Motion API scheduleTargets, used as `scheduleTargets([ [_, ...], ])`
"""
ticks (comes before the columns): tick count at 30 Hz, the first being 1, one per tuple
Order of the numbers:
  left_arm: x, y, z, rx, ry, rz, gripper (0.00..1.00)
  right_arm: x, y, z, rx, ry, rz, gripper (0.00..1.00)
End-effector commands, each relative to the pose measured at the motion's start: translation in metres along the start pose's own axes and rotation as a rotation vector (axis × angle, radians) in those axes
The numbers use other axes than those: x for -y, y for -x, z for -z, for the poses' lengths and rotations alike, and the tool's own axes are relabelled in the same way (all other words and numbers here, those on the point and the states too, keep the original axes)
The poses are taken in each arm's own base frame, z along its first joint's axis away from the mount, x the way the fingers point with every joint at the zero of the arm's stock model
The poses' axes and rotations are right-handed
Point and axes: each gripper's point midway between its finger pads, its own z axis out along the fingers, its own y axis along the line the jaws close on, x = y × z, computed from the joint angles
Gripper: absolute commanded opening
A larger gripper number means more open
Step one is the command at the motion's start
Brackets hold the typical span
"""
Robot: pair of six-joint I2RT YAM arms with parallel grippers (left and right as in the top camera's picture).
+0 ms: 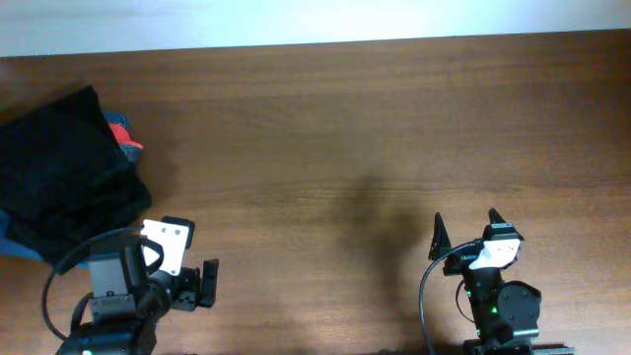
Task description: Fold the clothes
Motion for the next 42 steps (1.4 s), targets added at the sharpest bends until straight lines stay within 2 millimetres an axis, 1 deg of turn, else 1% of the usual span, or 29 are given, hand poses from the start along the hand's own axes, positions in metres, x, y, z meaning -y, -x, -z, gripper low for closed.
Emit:
scheduleTargets([
  [1, -0.001, 0.0, 0.0, 0.001, 0.006, 0.005, 0.99, -0.002, -0.002, 0.0, 0.0, 0.011, -0.008, 0.99],
  [7, 0.0, 0.001, 0.004, 0.027, 0.011, 0.001, 0.99, -0.002, -0.002, 0.0, 0.0, 0.011, -0.008, 0.99],
  [9, 0.001, -0.004, 0.004, 0.029, 0.012, 0.001, 0.99, -0.002, -0.002, 0.0, -0.001, 0.011, -0.008, 0.98],
  [10, 0.0, -0.008, 0.001, 0.034, 0.02, -0.001, 0.99, -0.002, -0.002, 0.0, 0.0, 0.011, -0.008, 0.99],
  [13, -0.007, -0.004, -0.012, 0.123, 0.06, -0.016, 0.99, -0.002, -0.002, 0.0, -0.001, 0.011, -0.008, 0.99],
  [15, -0.008, 0.005, -0.022, 0.241, 0.07, -0.035, 0.99, -0.002, -0.002, 0.0, -0.001, 0.011, -0.008, 0.99],
  [17, -0.004, 0.019, -0.03, 0.412, 0.057, -0.073, 0.99, -0.002, -0.002, 0.0, 0.0, 0.011, -0.008, 0.99],
  [20, 0.003, 0.033, -0.034, 0.61, 0.04, -0.129, 0.99, -0.002, -0.002, 0.0, 0.0, 0.011, -0.008, 0.99],
  [21, 0.005, 0.039, -0.034, 0.69, 0.04, -0.152, 0.99, -0.002, -0.002, 0.0, 0.0, 0.011, -0.008, 0.99],
  [23, 0.005, 0.045, -0.033, 0.794, 0.056, -0.181, 0.99, -0.002, -0.002, 0.0, 0.0, 0.011, -0.008, 0.99],
  [26, 0.0, 0.053, -0.023, 0.944, 0.118, -0.205, 0.99, -0.002, -0.002, 0.0, 0.0, 0.011, -0.008, 0.99],
  [28, -0.004, 0.057, -0.015, 0.979, 0.156, -0.204, 0.99, -0.002, -0.002, 0.0, 0.0, 0.011, -0.008, 0.99],
  [31, -0.012, 0.058, -0.009, 0.998, 0.211, -0.186, 0.99, -0.002, -0.002, 0.0, 0.0, 0.011, -0.008, 0.99],
  [33, -0.019, 0.052, -0.015, 0.959, 0.237, -0.161, 0.99, -0.002, -0.002, 0.0, 0.0, 0.011, -0.008, 0.99],
  [37, -0.018, 0.03, -0.039, 0.838, 0.198, -0.112, 0.99, -0.002, -0.002, 0.0, 0.0, 0.011, -0.008, 0.99],
  [42, -0.021, 0.031, -0.037, 0.845, 0.209, -0.095, 0.99, -0.002, -0.002, 0.0, -0.001, 0.011, -0.008, 0.99],
])
